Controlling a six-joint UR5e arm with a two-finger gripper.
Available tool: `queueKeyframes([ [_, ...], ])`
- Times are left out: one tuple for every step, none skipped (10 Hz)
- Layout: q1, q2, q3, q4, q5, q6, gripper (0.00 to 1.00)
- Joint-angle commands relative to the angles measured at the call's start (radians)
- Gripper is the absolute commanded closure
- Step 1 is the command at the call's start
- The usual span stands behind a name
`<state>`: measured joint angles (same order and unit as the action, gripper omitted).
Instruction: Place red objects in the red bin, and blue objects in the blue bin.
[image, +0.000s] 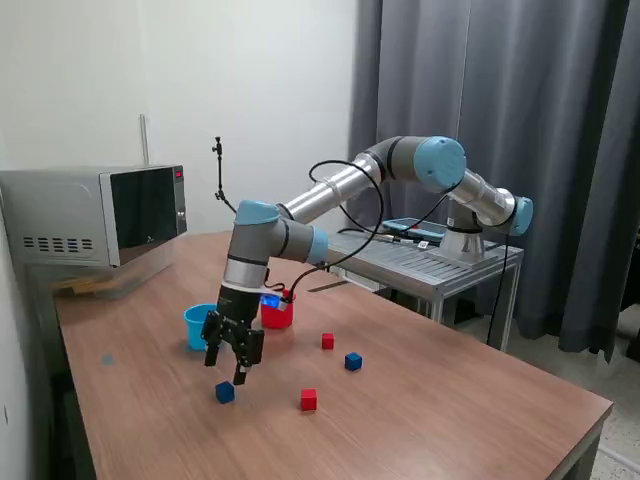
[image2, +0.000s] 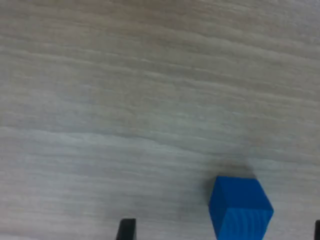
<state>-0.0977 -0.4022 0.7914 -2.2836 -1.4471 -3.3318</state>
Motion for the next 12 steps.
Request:
queueKeyframes([
  [0.001,0.000,-0.003,-0.001,0.000,0.000,0.00],
  [0.003,-0.001,-0.003,-0.001,-0.001,0.000,0.00],
  [0.006,-0.001,-0.003,-0.001,-0.001,0.000,0.00],
  [0.010,0.003,-0.003,-0.001,0.000,0.000,0.00],
  [0.013,0.009,-0.003,-0.001,0.001,0.000,0.00],
  [0.015,0.009,-0.004,-0.001,0.001,0.000,0.00],
  [0.016,0.009,-0.004,-0.001,0.001,0.000,0.00],
  [0.018,0.011,-0.004,-0.001,0.001,0.001,0.00],
  [0.019,0.022,-0.006,-0.001,0.001,0.000,0.00],
  [0.021,0.026,-0.006,-0.001,0.001,0.000,0.00],
  [0.024,0.028,-0.008,-0.001,0.001,0.000,0.00],
  [0.027,0.035,-0.011,-0.001,0.002,0.000,0.00],
])
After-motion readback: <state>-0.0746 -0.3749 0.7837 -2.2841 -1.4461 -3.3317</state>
